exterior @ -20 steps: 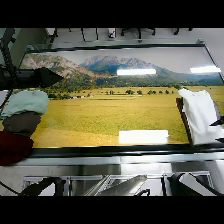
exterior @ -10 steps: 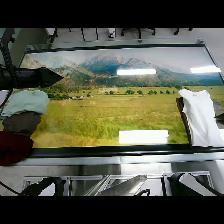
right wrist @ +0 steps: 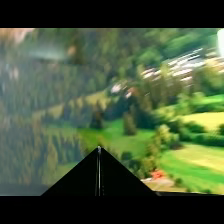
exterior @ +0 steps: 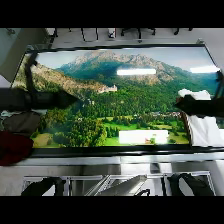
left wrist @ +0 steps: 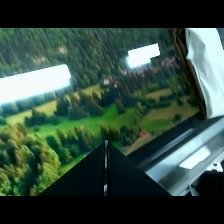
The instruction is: Fold the shirts.
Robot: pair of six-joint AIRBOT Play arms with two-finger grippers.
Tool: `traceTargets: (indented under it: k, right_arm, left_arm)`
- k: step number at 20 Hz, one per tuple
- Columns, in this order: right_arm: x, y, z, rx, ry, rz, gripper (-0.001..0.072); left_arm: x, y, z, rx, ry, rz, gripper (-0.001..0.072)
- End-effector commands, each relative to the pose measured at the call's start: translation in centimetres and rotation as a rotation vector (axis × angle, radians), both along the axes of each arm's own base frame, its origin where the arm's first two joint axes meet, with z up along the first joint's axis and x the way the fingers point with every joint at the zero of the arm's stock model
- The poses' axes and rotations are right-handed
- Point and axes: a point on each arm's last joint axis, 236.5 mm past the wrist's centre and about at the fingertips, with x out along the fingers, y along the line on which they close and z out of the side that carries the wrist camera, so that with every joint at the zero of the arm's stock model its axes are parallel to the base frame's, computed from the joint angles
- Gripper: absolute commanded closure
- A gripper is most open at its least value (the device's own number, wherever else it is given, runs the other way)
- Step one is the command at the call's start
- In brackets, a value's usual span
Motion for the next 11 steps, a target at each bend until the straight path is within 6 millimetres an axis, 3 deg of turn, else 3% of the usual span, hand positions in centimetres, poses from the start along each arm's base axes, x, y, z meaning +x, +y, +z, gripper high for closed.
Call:
traceTargets:
  k: [1, 3, 7, 11]
  right_arm:
    - [-3.0, 7.7, -2.1, -0.02, -0.117, 0.2, 0.0686]
    - [-4.0, 9.7, -2.8, -0.016, -0.115, 0.262, 0.0685]
    - [-9.3, 11.5, -4.3, 0.026, 0.07, 0.41, 0.0684]
    - [-10.0, 11.6, -4.5, 0.026, 0.096, 0.43, 0.0684]
  left_arm:
    - [-5.5, -2.8, -5.6, -0.006, 0.085, -0.049, 0.0694]
    - [-7.1, -3.4, -7.2, -0.01, 0.107, -0.058, 0.0694]
    - [-8.7, -3.7, -8.6, -0.01, 0.111, -0.066, 0.0693]
    - [-9.3, -3.5, -9.1, -0.01, 0.118, -0.068, 0.0694]
